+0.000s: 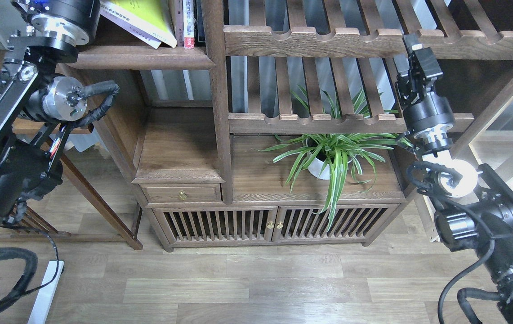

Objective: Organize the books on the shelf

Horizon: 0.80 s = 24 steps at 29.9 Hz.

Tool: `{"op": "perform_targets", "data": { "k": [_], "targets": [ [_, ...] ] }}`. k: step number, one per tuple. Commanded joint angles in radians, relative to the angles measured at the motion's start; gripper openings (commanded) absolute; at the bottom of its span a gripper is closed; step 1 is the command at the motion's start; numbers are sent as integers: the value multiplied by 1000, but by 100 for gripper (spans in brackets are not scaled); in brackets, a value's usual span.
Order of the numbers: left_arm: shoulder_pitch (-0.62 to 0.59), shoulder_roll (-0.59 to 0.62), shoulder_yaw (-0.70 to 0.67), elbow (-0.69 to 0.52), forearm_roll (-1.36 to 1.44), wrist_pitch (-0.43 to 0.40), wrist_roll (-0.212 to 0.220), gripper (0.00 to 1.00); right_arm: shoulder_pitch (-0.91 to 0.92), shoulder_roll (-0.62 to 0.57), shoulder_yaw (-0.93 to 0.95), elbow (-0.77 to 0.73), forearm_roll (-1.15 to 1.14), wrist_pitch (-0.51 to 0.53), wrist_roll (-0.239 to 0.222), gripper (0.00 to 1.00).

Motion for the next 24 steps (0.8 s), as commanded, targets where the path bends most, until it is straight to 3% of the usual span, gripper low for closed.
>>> {"op": "perform_targets", "data": {
  "k": [1, 16, 24],
  "targets": [
    [-33, -8, 18, 47, 0, -1, -9, 0, -1, 0, 8, 0, 0, 0, 0, 70],
    [-140, -8, 40, 206, -3, -4, -29, 2, -1, -2, 16, 0, 1, 0, 2, 70],
    [-151, -12, 48, 239, -86, -4, -31, 28, -1, -5, 16, 0, 1, 0, 3, 70]
  ]
}}
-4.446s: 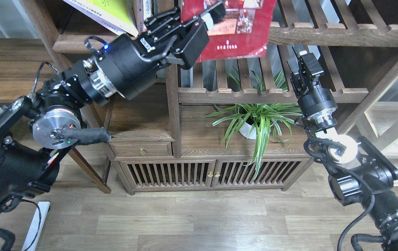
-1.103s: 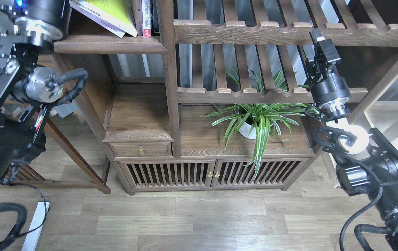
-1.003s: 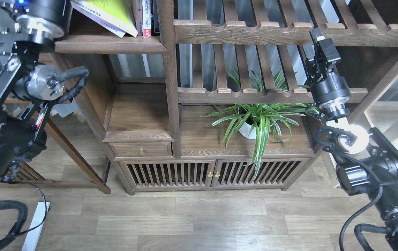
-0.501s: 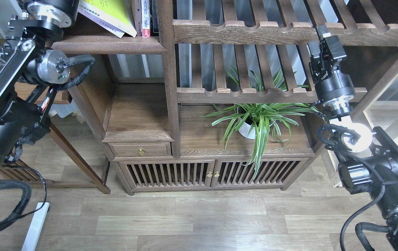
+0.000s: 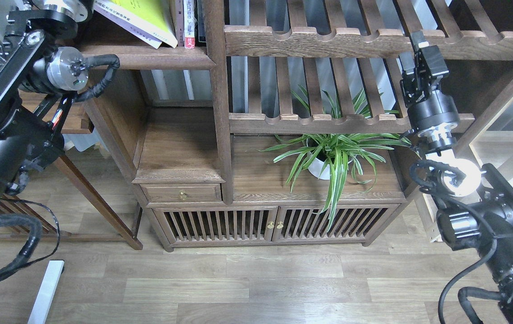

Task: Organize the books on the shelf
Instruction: 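Withdraw the left gripper from the upper shelf and lower it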

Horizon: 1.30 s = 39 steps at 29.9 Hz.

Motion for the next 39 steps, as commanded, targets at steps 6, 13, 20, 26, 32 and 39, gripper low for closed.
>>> {"op": "perform_targets", "data": {
  "k": [6, 13, 20, 26, 32, 39],
  "targets": [
    [-5, -6, 7, 17, -24, 1, 0, 39, 2, -1, 0, 0, 0, 0, -1, 70],
    [-13, -4, 7, 19, -30, 1, 0, 44, 3, 1, -5, 0, 0, 0, -1, 70],
    [-83, -9, 10, 19, -31, 1, 12, 45, 2, 2, -8, 0, 0, 0, -1, 70],
    [-86, -4, 82, 5, -33, 1, 21, 69, 3, 10, -9, 0, 0, 0, -1, 70],
    [-85, 19, 98, -18, -34, 3, -3, 98, 6, 10, -12, -2, -3, 0, -1, 72],
    [-71, 45, 107, -89, -34, 1, -129, 99, 8, 8, -15, -3, -6, 0, -1, 73]
  ]
}}
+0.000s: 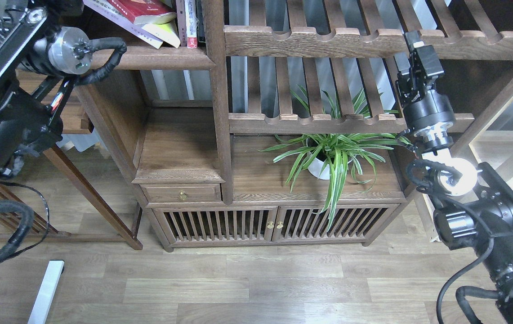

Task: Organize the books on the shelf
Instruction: 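Withdraw the left gripper from the upper shelf and lower it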

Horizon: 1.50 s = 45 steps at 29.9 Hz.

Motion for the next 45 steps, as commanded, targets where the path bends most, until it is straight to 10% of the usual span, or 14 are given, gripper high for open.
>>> {"op": "perform_targets", "data": {
  "k": [1, 11, 20, 23, 28, 45],
  "targets": [
    [19, 14, 8, -37, 2, 0, -76, 99, 0, -1, -2, -1, -2, 0, 0, 74],
    [72, 59, 28, -91, -6, -68, -218, 100, -4, -4, 0, -5, -5, 0, -2, 78],
    [89, 43, 36, -81, -129, -627, -218, 100, 2, -2, -3, -5, -2, 0, 0, 83],
    [104, -12, 63, -72, -231, -723, -152, 100, 6, 2, -10, -4, -5, 0, 0, 84],
    [127, -121, 89, -58, -321, -729, -68, 100, 26, 5, -19, -4, -11, 0, -3, 84],
    [181, -213, 261, 87, -333, -715, -61, 99, 37, -5, -17, -2, -56, 0, -5, 84]
  ]
}}
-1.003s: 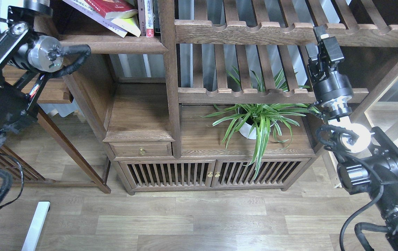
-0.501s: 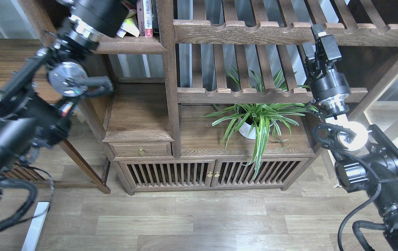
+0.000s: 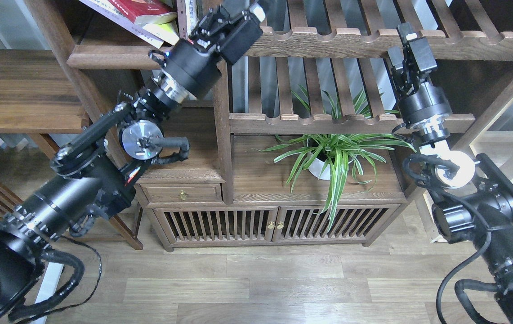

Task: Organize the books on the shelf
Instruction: 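Withdraw the left gripper from the upper shelf and lower it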

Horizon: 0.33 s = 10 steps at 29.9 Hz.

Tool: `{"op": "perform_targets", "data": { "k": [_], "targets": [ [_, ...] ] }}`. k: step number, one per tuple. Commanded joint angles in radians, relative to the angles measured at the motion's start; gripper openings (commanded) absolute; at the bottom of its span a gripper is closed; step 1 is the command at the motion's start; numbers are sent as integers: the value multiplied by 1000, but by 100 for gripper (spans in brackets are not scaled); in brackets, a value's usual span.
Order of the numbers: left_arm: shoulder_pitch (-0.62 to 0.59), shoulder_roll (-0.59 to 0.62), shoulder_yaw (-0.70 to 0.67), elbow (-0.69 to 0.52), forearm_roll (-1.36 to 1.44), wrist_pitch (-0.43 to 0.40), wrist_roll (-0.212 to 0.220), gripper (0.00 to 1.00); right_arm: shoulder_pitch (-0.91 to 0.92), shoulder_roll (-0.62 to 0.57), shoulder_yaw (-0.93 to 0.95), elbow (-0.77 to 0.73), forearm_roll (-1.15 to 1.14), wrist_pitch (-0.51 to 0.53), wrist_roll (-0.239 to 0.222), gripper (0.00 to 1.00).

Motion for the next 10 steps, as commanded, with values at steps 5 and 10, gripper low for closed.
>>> {"op": "perform_targets", "data": {
  "k": [5, 10],
  "targets": [
    [15, 0, 50, -5, -1, -10, -1, 99, -8, -3, 0, 1, -14, 0, -2, 84],
    [16, 0, 61, -10, -1, -12, -1, 100, -16, -10, -2, 6, -37, 0, -5, 84]
  ]
}}
